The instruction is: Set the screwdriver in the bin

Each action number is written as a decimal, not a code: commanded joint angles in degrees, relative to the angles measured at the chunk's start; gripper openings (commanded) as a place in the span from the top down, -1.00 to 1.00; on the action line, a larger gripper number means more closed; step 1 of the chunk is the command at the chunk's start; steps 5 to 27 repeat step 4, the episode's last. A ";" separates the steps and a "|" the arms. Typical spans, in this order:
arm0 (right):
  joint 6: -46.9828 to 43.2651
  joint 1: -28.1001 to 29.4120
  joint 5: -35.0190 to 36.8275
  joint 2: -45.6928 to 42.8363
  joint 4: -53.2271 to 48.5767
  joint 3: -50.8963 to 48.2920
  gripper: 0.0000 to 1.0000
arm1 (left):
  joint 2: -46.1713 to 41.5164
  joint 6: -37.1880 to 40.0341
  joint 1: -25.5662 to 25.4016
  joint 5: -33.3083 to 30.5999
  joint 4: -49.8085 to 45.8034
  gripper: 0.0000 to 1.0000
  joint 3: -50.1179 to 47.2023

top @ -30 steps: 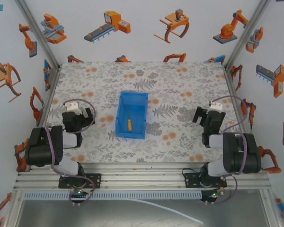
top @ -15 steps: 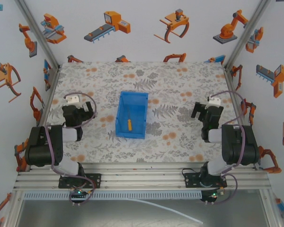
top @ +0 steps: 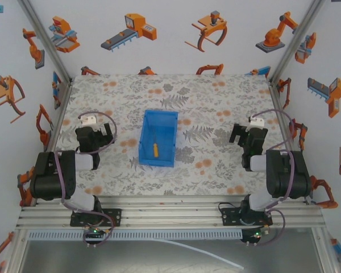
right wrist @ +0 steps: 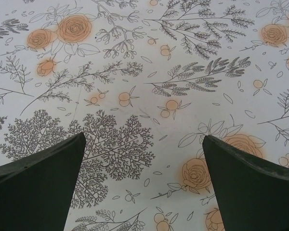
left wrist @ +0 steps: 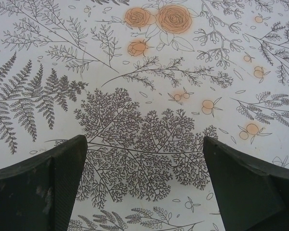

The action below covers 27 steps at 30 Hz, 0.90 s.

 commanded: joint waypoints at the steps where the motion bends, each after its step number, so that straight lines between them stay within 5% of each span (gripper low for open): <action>1: -1.03 -0.39 -1.34 0.02 -0.02 1.22 -0.99 | 0.08 1.11 -0.23 -0.62 -0.17 -0.95 1.18; 27: -1.62 -0.38 -2.73 0.02 -0.20 1.24 -0.99 | 0.02 1.22 -0.32 -0.66 -0.15 -0.95 1.18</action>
